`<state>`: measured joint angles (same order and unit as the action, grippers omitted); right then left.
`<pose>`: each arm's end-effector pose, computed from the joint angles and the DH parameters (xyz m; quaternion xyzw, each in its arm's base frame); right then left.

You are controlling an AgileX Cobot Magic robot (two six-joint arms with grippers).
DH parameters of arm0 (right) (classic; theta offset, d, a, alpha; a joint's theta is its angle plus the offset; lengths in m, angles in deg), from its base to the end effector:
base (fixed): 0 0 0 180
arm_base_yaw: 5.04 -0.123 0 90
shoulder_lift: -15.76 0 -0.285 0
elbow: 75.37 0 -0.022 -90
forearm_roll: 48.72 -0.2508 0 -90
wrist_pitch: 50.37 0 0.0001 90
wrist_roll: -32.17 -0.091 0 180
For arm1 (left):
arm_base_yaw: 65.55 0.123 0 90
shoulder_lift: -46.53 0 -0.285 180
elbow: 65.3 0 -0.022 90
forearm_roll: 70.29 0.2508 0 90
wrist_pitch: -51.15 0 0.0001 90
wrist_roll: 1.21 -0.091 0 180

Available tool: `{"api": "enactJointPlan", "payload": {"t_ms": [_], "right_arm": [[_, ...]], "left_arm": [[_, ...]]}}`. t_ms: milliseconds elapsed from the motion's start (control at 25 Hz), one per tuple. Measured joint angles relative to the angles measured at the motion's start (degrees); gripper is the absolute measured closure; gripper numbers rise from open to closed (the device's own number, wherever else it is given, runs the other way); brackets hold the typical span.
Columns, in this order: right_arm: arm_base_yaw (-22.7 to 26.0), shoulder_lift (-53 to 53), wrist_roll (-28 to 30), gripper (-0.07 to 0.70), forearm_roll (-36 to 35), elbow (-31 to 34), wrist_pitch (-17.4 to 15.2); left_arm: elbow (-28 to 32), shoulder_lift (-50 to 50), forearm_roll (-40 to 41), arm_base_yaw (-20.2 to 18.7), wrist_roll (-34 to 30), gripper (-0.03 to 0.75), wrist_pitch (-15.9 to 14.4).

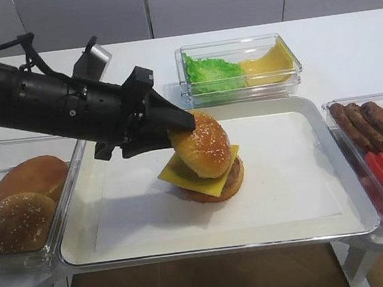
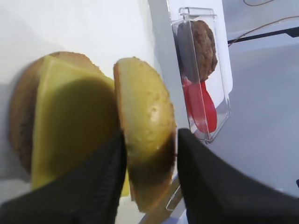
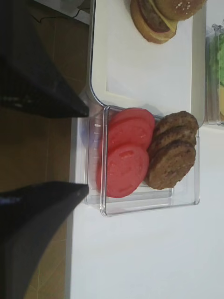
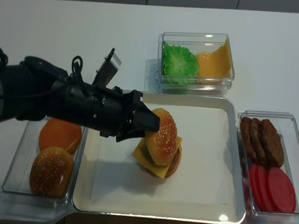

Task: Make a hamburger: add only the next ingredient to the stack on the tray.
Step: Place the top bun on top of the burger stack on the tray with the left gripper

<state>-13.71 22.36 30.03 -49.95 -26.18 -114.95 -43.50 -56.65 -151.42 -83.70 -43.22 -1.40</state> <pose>-0.0098 0.0003 0.2689 -0.0502 0.8661 0.0575 0.4940 0.2837 -0.1682 0.2339 0.0482 0.8498 -0.5100 0.1245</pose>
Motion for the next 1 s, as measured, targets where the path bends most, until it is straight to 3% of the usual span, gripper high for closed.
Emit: {"api": "enactJointPlan", "payload": {"t_ms": [640,1000], "right_arm": [[0.0,0.0,0.0,0.276,0.0,0.0,0.0],[0.0,0.0,0.0,0.276,0.0,0.0,0.0]], "left_arm": [[0.0,0.0,3.3,0.0,0.0,0.265,0.5],[0.0,0.0,5.9,0.0,0.0,0.201,3.4]]}}
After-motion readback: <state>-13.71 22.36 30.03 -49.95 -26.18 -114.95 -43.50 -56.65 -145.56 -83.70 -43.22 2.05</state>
